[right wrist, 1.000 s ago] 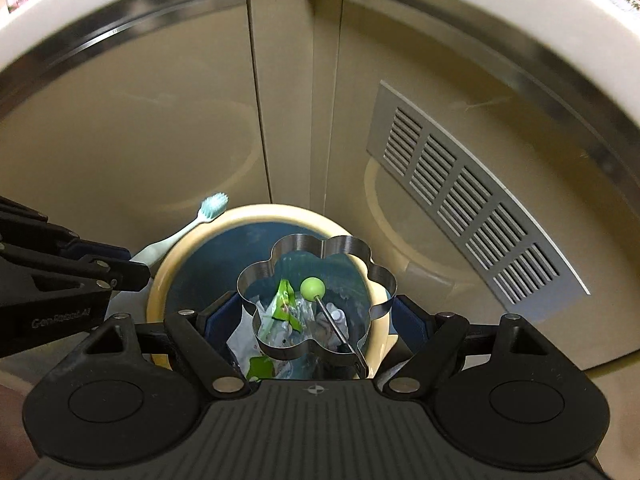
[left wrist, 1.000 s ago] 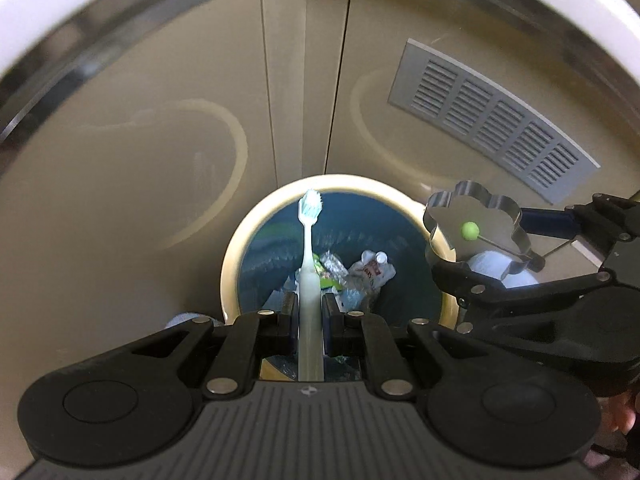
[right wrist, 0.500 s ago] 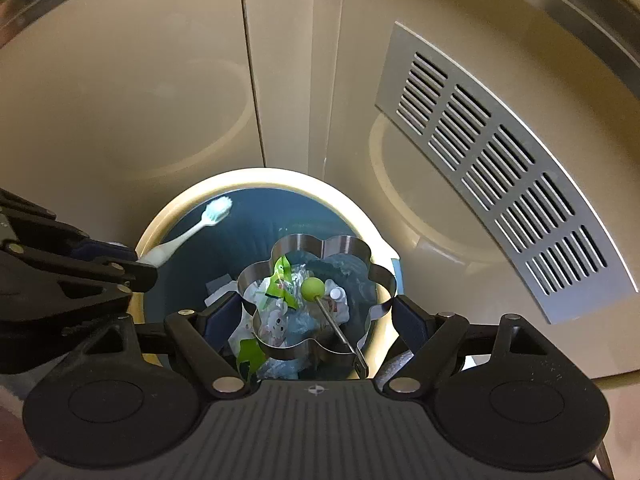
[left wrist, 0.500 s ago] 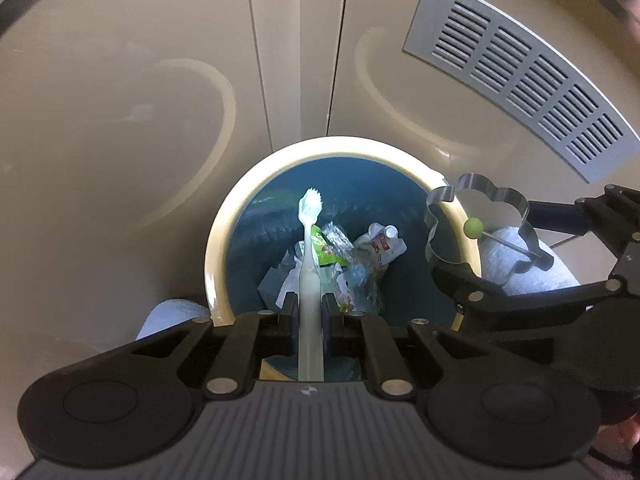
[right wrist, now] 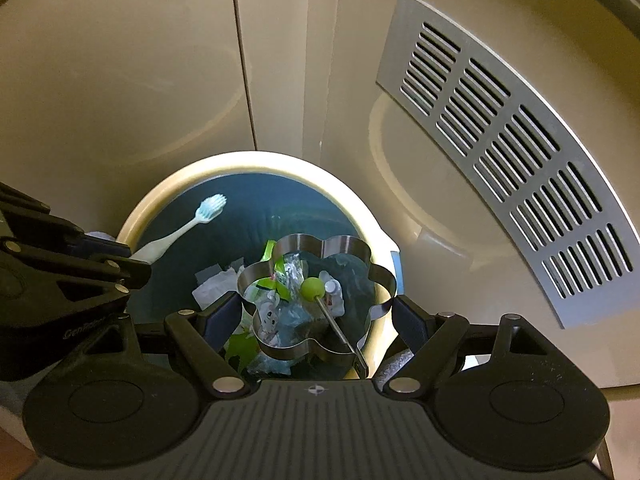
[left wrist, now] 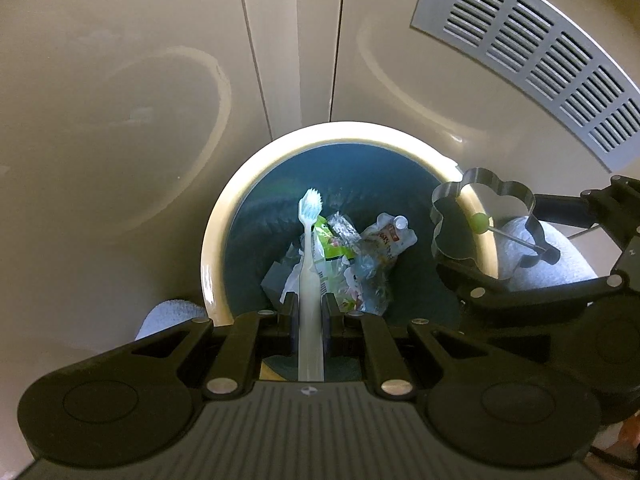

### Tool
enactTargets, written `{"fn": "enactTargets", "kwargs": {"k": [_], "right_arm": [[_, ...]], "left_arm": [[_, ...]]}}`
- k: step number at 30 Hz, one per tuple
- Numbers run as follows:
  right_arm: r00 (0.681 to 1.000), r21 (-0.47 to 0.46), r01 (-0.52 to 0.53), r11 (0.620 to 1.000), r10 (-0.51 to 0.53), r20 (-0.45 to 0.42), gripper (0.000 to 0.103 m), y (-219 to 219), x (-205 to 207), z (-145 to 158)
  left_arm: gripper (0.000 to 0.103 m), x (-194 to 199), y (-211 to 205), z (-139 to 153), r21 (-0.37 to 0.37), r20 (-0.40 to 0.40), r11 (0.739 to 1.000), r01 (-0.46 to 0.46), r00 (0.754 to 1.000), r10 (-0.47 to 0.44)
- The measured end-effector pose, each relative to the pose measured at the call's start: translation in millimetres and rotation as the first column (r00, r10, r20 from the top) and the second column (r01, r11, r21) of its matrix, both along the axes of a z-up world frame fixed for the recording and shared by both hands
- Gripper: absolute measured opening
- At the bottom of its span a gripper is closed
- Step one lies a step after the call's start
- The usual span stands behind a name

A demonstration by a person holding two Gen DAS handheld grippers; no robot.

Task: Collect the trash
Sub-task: 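Lower the toothbrush and flower cutter into the bin opening with both tools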

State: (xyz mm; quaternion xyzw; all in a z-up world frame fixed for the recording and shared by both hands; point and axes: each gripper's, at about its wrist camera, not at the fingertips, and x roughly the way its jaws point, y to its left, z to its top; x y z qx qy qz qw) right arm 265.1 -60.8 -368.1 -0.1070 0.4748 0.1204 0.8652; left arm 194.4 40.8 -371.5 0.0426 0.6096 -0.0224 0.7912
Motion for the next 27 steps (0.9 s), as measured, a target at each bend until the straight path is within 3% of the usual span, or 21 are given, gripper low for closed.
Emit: {"fn": "enactTargets", "kwargs": {"k": [27], "right_arm": [[1.0, -0.036, -0.005, 0.999, 0.005, -0.02, 0.084, 7.0, 7.8, -0.7]], "left_arm": [[0.012, 11.5, -7.2, -28.8, 0.045, -0.037, 0.999, -0.003, 0.999, 0.005]]}}
